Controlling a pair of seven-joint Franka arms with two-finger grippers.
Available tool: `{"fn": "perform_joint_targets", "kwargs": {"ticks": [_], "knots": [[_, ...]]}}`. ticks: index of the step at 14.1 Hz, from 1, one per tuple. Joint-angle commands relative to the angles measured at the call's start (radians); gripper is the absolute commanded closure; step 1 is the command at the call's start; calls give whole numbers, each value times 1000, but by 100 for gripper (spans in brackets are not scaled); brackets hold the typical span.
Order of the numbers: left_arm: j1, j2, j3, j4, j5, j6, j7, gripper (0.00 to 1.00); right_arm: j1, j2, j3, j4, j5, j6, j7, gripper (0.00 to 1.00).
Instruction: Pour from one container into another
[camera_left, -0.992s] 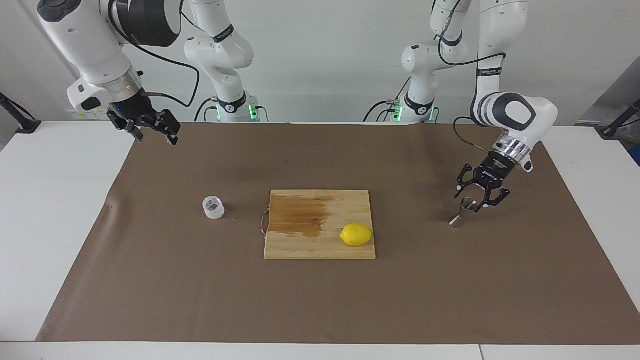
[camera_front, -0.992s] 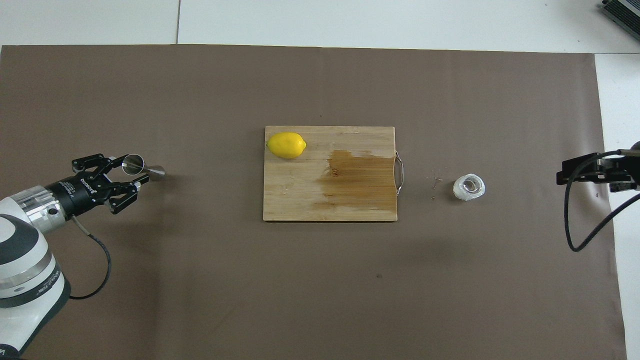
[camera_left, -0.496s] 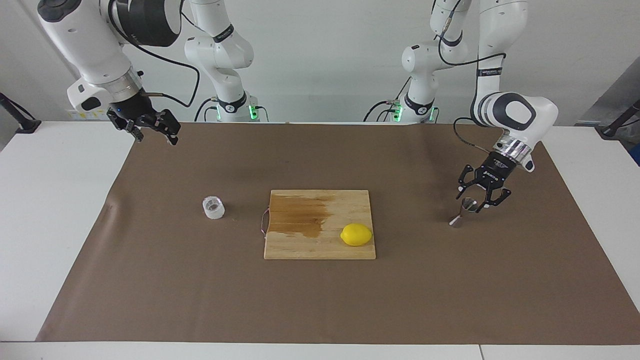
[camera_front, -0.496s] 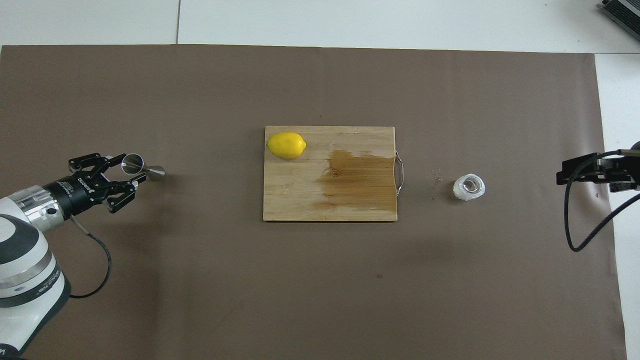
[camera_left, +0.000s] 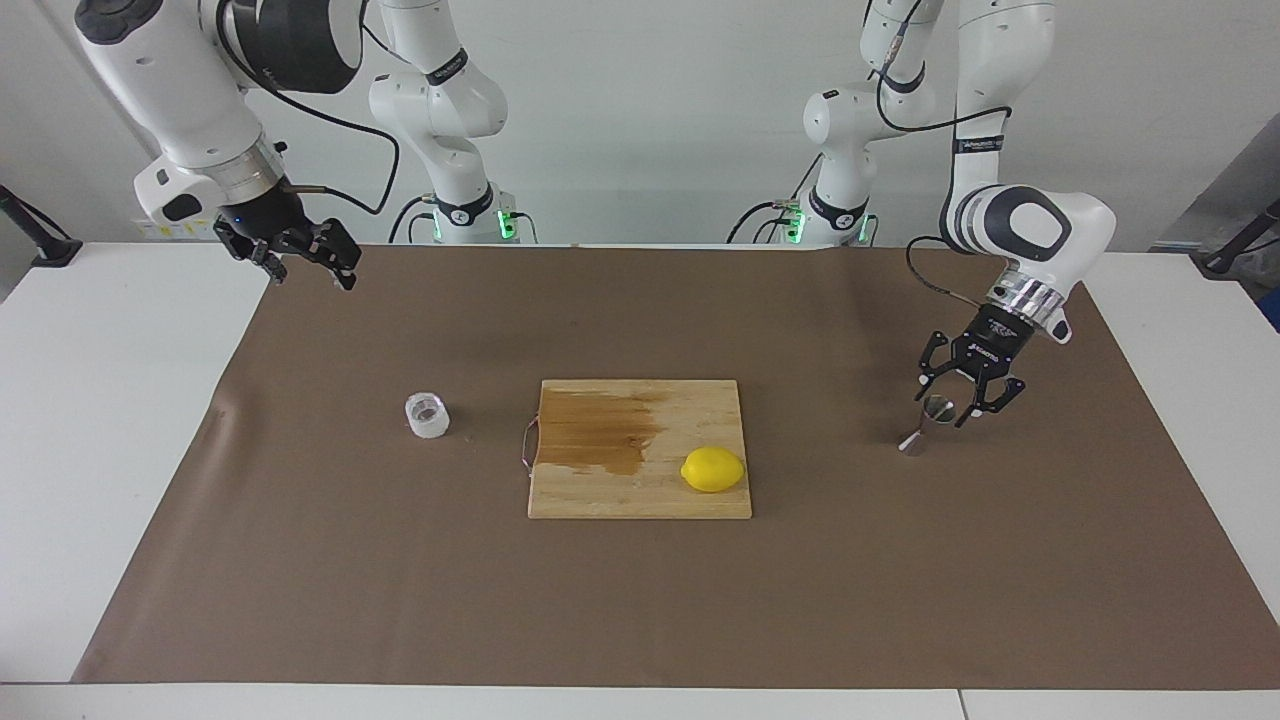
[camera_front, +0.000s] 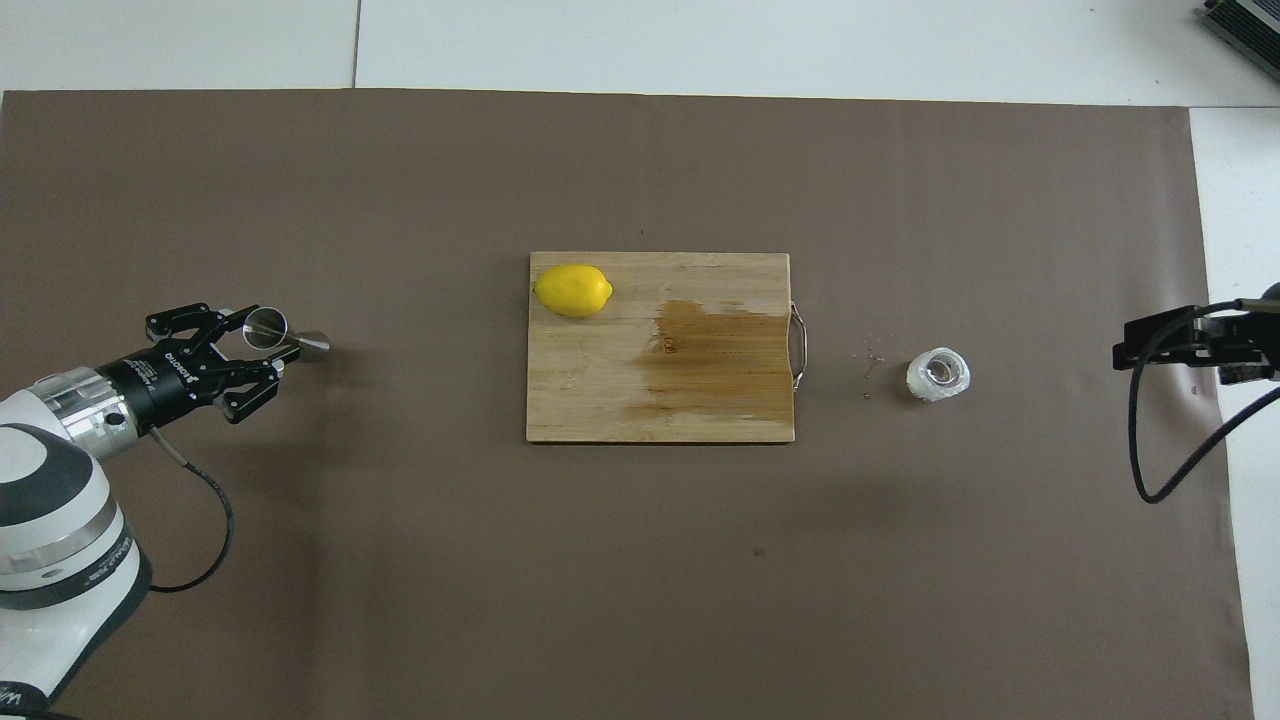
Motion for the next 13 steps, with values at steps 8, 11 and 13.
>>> {"fn": "perform_joint_targets", "kwargs": {"ticks": [8, 11, 13], "knots": [[-5, 15, 7, 14, -21, 14, 22, 46, -3, -6, 2, -6, 21, -7, 8, 0], [-7, 15, 7, 14, -21, 16, 22, 48, -3, -4, 2, -6, 21, -7, 6, 0], [-5, 15, 7, 17, -21, 16, 22, 47, -3, -6, 2, -6, 21, -7, 6, 0]]}}
